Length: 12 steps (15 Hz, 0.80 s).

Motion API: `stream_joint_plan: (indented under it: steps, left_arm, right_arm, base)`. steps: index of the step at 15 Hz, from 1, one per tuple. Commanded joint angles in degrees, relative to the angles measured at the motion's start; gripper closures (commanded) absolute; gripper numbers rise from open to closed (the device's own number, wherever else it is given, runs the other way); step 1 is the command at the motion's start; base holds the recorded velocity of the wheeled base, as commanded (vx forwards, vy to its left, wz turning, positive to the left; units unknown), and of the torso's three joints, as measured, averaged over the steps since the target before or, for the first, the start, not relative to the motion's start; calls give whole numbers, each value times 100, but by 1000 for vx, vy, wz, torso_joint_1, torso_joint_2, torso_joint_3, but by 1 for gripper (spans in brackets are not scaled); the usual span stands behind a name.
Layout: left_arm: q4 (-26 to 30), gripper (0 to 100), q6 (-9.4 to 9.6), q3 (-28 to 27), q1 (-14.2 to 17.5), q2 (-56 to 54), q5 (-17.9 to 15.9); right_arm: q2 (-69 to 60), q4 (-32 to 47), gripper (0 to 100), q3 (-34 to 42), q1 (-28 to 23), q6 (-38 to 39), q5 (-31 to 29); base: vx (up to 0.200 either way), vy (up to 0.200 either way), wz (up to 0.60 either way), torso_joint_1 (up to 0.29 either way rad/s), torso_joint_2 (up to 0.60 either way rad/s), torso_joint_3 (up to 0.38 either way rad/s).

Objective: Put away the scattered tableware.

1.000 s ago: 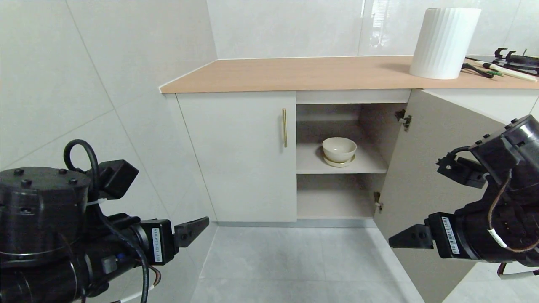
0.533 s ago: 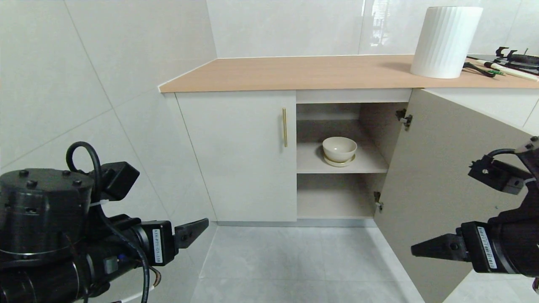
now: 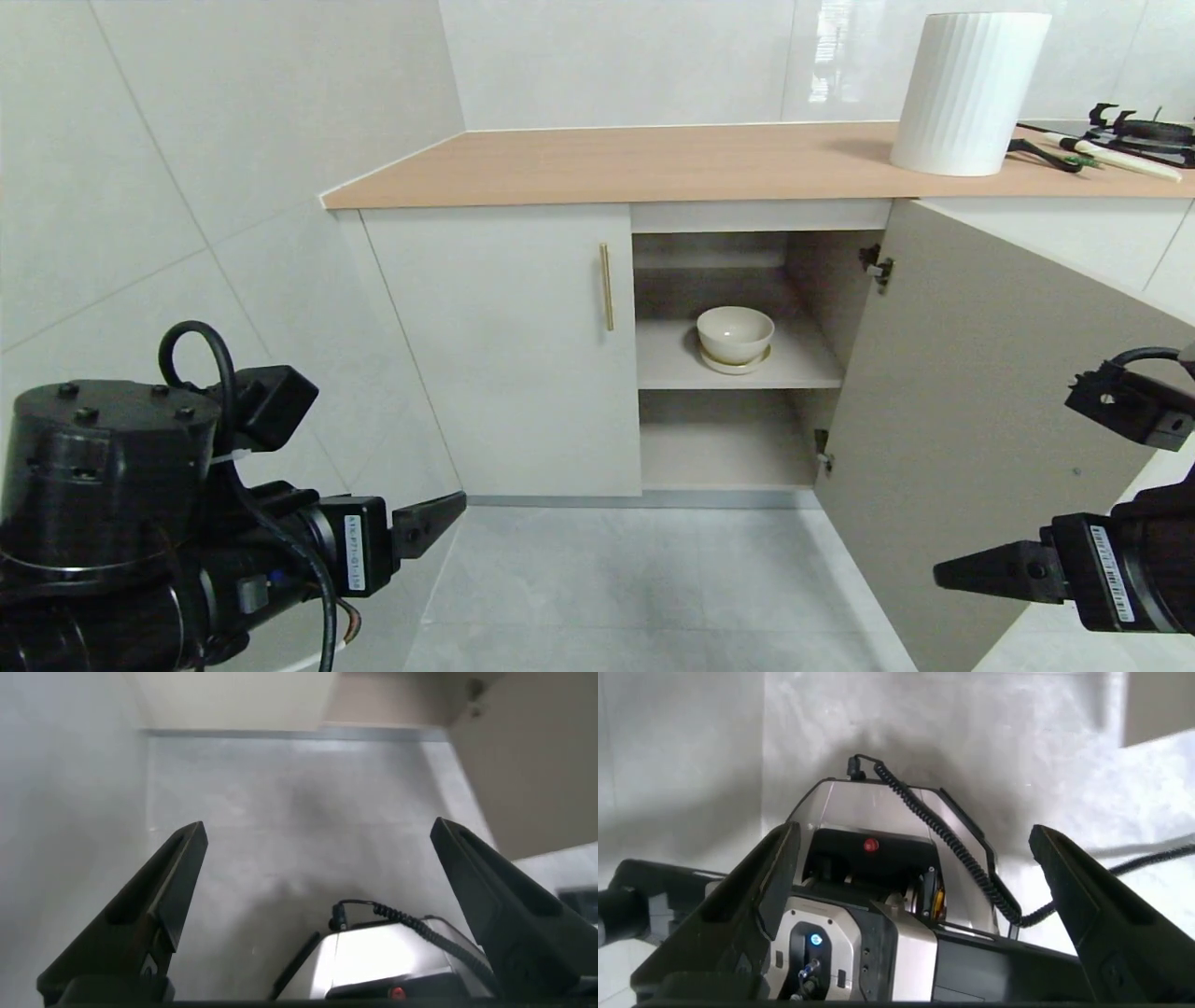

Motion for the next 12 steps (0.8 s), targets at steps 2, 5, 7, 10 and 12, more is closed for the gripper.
stream_joint_plan:
  steps: [2, 5, 7, 10, 12]
  left_arm:
    - [3, 0, -6, 3, 5, -2, 6]
    - [3, 0, -6, 3, 5, -29, 6]
    - [3, 0, -6, 3, 5, -29, 6]
    - [3, 0, 12, 38, 5, -29, -3]
    - [3, 0, 12, 47, 5, -20, -3]
  right_arm:
    - [28, -13, 0, 101, 5, 1, 9]
    - [36, -13, 0, 110, -13, 1, 9]
    - [54, -4, 0, 119, -21, -8, 9]
    - [168, 330, 0, 13, -426, -52, 9]
    - [309, 330, 0, 5, -935, -193, 9]
  base:
    - [0, -200, 0, 2, 2, 2]
    - [0, -200, 0, 2, 2, 4]
    - [0, -200, 0, 5, 2, 0]
    - [0, -67, 0, 1, 1, 2]
    - [0, 0, 0, 0, 0, 0]
